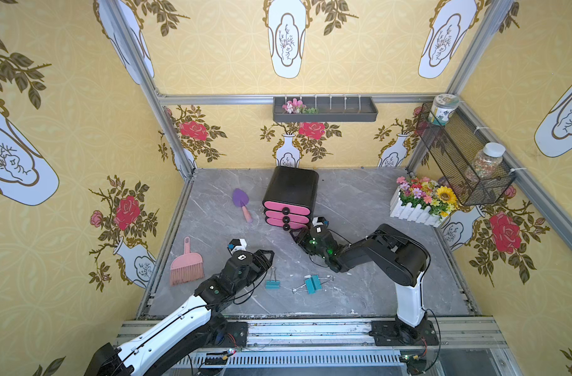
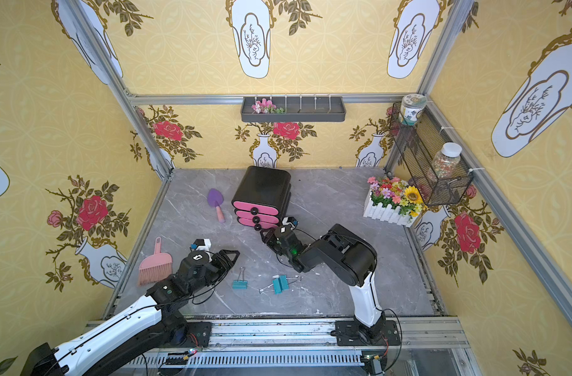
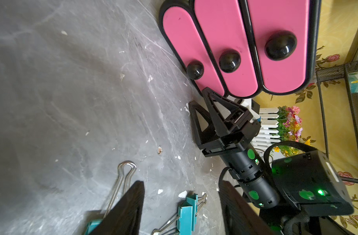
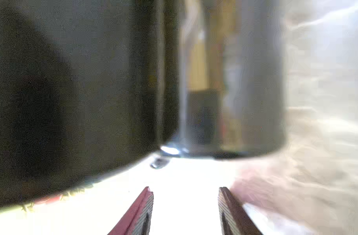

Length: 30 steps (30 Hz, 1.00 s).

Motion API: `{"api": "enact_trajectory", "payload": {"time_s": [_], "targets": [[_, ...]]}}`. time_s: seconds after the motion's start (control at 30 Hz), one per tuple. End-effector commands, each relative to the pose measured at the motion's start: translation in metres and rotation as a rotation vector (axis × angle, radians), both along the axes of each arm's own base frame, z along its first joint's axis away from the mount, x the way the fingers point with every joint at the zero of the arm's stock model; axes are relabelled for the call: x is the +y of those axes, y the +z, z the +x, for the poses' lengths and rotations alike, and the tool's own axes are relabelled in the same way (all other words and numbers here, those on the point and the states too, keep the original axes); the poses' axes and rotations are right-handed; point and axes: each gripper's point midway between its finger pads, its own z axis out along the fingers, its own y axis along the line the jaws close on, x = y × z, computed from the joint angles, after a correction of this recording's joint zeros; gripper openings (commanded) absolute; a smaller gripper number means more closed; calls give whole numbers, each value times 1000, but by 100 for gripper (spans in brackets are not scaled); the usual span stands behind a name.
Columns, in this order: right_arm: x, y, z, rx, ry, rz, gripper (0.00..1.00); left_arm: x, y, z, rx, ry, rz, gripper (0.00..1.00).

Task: Put the binder clips in the drawer according to color
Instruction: Open the drawer in the storage box.

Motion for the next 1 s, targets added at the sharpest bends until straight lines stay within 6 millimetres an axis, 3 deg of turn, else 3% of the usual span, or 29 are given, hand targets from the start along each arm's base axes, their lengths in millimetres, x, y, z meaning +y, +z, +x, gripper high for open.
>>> {"api": "enact_trajectory", "payload": {"time_s": [0.0, 0.57, 0.7, 0.87, 0.97], "targets": [[-15, 11, 13, -38, -54, 24, 57, -1, -3, -2, 5, -11, 0, 65], [-84, 29, 66, -50, -145, 32, 61, -5, -7, 0, 23, -14, -15, 64], [-73, 35, 57, -54, -118, 45, 61, -6, -9, 2, 24, -11, -11, 64], [-38, 33, 35, -50, -85, 102, 59, -9, -8, 5, 21, -12, -10, 64], [-24, 26, 32, -40, -86, 132, 59, -10, -8, 5, 22, -17, -11, 64]]}}
